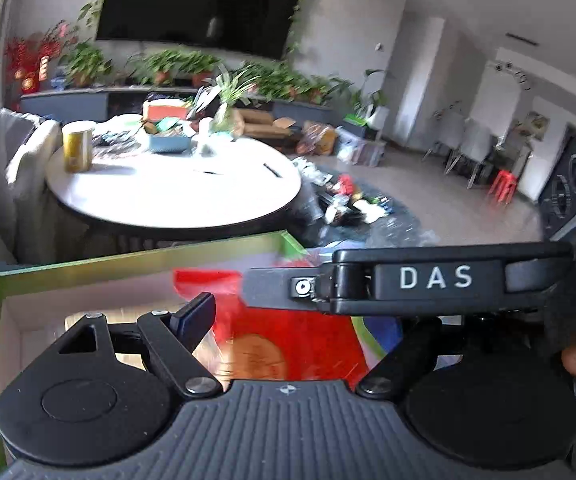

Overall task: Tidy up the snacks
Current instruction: 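Lower the red cookie bag into the green box and open the left gripper, then grasp the green cracker snack bag beside the box with the right gripper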

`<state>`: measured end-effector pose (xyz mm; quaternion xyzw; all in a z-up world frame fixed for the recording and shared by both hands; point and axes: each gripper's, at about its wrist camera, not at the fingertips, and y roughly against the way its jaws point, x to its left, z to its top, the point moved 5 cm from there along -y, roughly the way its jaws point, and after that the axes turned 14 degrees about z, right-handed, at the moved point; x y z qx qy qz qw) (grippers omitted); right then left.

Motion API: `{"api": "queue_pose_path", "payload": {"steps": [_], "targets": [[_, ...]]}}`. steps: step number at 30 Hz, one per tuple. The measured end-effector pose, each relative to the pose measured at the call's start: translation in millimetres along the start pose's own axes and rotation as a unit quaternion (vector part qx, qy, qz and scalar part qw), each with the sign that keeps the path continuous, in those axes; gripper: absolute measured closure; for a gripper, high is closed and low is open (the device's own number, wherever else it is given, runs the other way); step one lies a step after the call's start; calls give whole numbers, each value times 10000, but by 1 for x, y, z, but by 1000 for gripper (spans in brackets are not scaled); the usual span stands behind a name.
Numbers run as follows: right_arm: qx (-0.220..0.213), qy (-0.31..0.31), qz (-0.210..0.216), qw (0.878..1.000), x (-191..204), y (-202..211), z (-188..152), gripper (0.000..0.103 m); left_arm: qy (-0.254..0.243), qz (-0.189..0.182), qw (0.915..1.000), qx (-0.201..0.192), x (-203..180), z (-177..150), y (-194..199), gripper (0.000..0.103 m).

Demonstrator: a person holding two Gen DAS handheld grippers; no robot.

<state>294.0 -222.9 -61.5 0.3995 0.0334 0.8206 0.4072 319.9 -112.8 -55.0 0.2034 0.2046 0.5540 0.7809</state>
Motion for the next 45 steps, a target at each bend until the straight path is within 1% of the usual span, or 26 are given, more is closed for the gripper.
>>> {"api": "queue_pose_path", "payload": {"steps": [2,3,6,8,10,16,22,26,29,31,37,42,45], "targets": [[-48,26,-286,9996,-6,0,-3,42,-34,81,10000,4,3,-4,1,25],[-45,-13,-314,9995,-8,1,-6,42,-34,84,10000,2,3,-6,2,25],[-94,-217,-223,9995,-8,11,-9,42,83,112,9999,15,8,-9,10,25],[-160,-233,-235,9993,-2,19,-8,42,191,150,9997,11,12,-6,14,24],[-196,-162,-237,9994,7,26,-6,42,266,181,9995,-12,14,-4,22,24],[-375,207,-31,9991,48,52,-1,41,337,228,9990,-171,15,-2,49,24],[-350,361,128,9987,76,73,-21,41,307,233,9988,-304,13,-14,85,22],[-307,367,123,9988,84,82,-42,41,355,231,9987,-267,11,-27,104,21],[-217,343,17,9992,84,86,-52,41,356,228,9988,-246,12,-37,117,21],[-237,310,-50,9992,82,93,-55,41,355,242,9988,-225,13,-43,125,21],[-554,126,-295,9980,67,125,-52,41,407,289,9986,-144,15,-53,137,21],[-480,-309,-924,9941,31,134,-59,41,351,262,9990,0,7,-67,134,21],[-393,-472,-1052,9926,15,130,-68,41,279,217,9993,137,-2,-75,127,21]]}}
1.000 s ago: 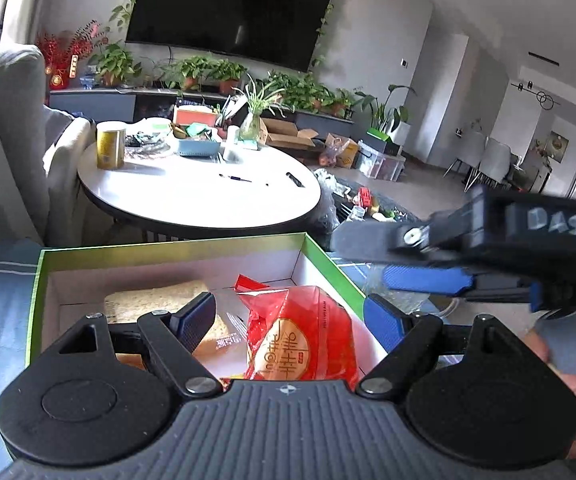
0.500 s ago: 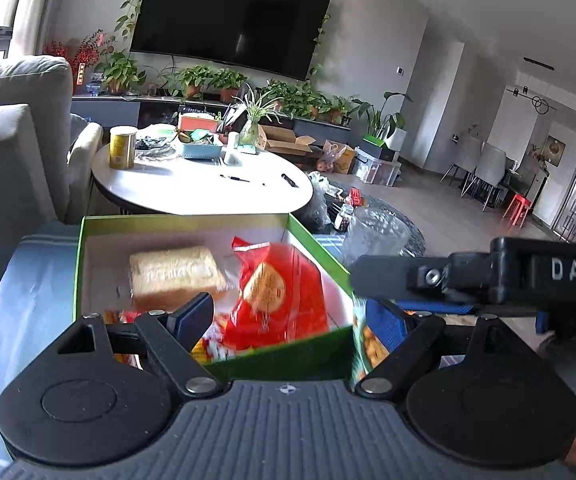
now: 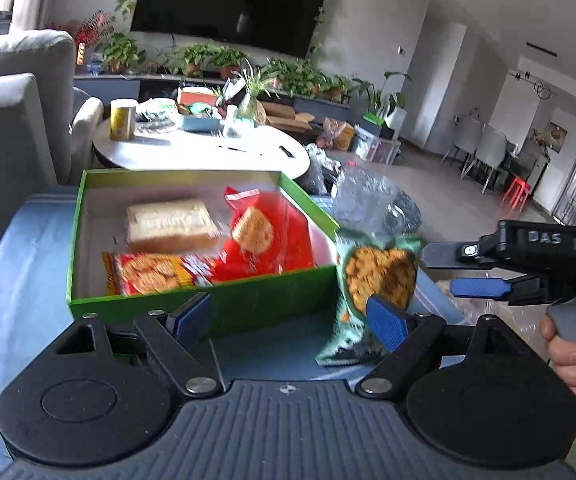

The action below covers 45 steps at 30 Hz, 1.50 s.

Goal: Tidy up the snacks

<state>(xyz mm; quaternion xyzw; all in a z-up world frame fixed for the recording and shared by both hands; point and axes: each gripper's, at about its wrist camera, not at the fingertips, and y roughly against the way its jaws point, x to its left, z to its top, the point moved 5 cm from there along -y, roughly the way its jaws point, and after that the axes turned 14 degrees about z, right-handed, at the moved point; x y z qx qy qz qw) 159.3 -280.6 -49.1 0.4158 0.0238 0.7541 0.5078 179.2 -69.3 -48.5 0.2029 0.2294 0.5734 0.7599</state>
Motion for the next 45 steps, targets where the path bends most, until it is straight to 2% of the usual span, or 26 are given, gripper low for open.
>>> {"api": "queue_pose_path", "payload": {"steps": [4,10,15,21,27,33,35,37,42,45], "targets": [[131,-163,-145,9997,-15,-12,-9,41,-205,-74,9996,154,-16,-8,-12,21],[267,-397,-30,9989,-31,-23,-16,41,-433,-174,9983,338,-40,-18,-31,21],[79,-629,346,9974,-36,-26,-13,41,-467,-51,9982,385,-38,-21,-37,21],[-69,-514,546,9972,-20,-36,-4,41,148,200,9991,346,-3,-25,-26,21],[41,93,752,9971,19,-44,-17,41,780,568,9951,221,43,-31,-4,21],[600,615,1572,9838,68,-51,-49,41,1302,868,9877,61,83,-34,15,21],[651,836,1723,9793,81,-50,-56,41,1440,934,9851,59,92,-36,19,21],[569,938,1576,9814,85,-49,-57,41,1536,944,9836,74,100,-39,22,21],[343,648,623,9954,64,-47,-48,41,1542,811,9846,140,102,-44,20,21],[380,376,407,9977,47,-43,-48,41,1428,719,9867,300,96,-48,14,21]]}}
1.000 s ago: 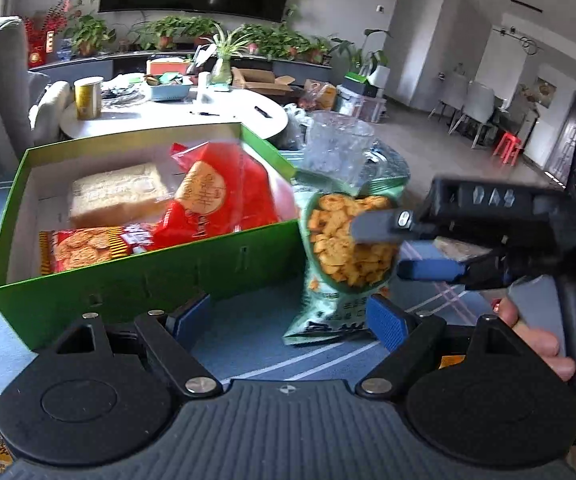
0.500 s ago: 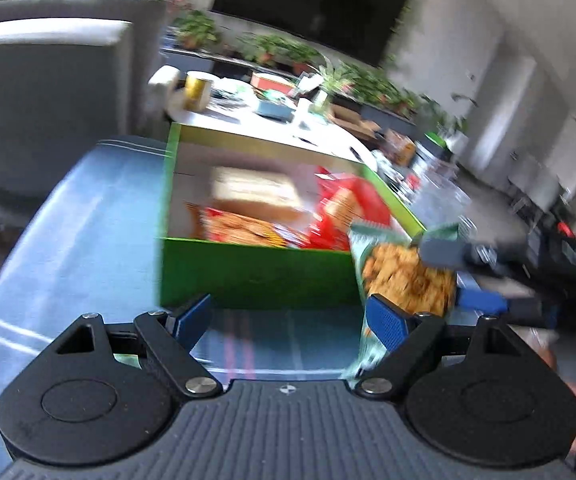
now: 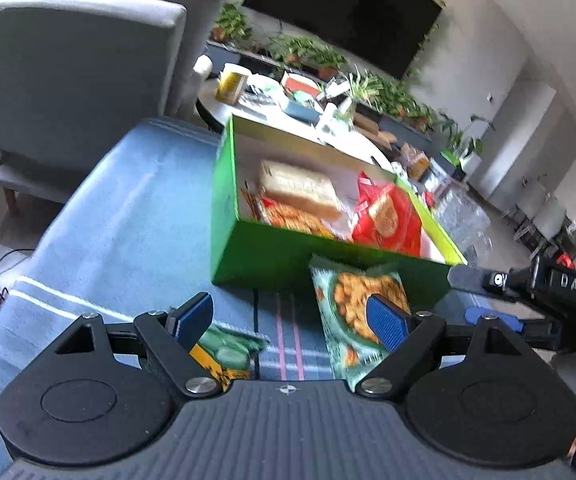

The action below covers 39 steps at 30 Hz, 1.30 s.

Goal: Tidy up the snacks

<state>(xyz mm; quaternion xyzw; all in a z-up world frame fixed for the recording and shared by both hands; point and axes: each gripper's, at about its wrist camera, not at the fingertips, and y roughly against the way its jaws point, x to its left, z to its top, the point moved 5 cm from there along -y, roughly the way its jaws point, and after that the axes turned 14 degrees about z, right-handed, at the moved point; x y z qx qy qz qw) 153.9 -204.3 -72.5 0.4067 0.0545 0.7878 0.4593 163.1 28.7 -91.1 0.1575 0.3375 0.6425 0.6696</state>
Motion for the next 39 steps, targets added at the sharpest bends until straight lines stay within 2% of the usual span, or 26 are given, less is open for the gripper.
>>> {"api": "queue_pose_path", "payload": {"steps": [6,10,13,18,22,27,30,34,35,39], "targets": [[271,-128,-66,9995,-10,-1,-7,41,-233,-97,9994,221,-11,-13,-10,21],[504,-177,118,9985,-6,-5,-17,41,-326,-142,9987,375,-17,-19,-19,21],[520,-220,129,9983,-4,-9,-19,41,-572,-182,9976,343,-27,-22,-20,21],[543,-285,235,9978,0,-16,-18,41,-732,-521,9947,491,-43,-24,-20,21],[587,-355,264,9973,-2,-18,-20,41,-1016,-539,9921,508,-53,-28,-24,22],[743,-679,503,9936,-5,-22,-25,41,-1023,-620,9903,700,-61,-32,-34,27],[856,-749,543,9920,-5,-28,-28,41,-1142,-703,9885,703,-67,-34,-36,33],[1070,-936,640,9878,-6,-41,-34,41,-1227,-855,9864,679,-76,-37,-36,35],[1088,-937,638,9876,-5,-43,-35,41,-1287,-912,9853,650,-79,-37,-34,39],[1013,-796,706,9891,3,-35,-35,46,-1369,-1029,9844,414,-82,-34,-18,39]]}}
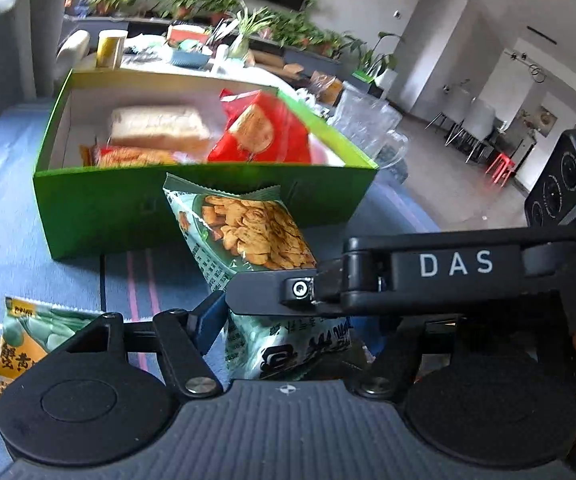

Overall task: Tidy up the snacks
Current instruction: 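Carry the green snack bag into the green box and open both grippers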

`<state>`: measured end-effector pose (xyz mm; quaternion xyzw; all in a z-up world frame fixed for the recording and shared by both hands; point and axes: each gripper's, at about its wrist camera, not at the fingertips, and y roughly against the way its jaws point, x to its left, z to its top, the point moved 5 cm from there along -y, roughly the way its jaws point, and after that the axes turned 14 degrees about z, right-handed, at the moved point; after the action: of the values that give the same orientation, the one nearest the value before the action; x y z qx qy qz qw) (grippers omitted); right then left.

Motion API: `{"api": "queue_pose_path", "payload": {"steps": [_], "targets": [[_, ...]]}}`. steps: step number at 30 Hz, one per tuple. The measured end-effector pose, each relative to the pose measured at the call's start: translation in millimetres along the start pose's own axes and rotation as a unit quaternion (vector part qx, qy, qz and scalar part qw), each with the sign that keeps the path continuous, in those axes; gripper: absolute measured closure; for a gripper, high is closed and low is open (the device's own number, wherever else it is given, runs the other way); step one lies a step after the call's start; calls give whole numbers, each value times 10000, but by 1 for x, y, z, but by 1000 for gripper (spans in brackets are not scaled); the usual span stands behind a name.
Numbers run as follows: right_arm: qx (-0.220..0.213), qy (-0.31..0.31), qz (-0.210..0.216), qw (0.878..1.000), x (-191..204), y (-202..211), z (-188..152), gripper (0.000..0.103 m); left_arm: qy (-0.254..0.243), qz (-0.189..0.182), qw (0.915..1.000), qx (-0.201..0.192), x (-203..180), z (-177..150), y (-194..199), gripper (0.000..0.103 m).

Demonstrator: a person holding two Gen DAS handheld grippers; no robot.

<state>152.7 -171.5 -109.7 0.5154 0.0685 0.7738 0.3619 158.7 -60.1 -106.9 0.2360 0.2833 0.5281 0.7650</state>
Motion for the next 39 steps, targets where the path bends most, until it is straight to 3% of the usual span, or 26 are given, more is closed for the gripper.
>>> {"api": "queue_pose_path", "payload": {"steps": [9,16,29,39], "targets": [[-541,585,163,9967,42,39,2,47,-184,-72,9969,-755,-14,17,46,38],[-714,748,313,9941,59,47,7,47,-263,-23,9946,-1007,-17,25,63,37],[-782,732,532,9928,71,32,33,47,-195,156,9920,-1235,2,56,57,37],[-753,959,850,9889,86,10,87,47,-243,434,9888,-1410,20,117,35,34]]}}
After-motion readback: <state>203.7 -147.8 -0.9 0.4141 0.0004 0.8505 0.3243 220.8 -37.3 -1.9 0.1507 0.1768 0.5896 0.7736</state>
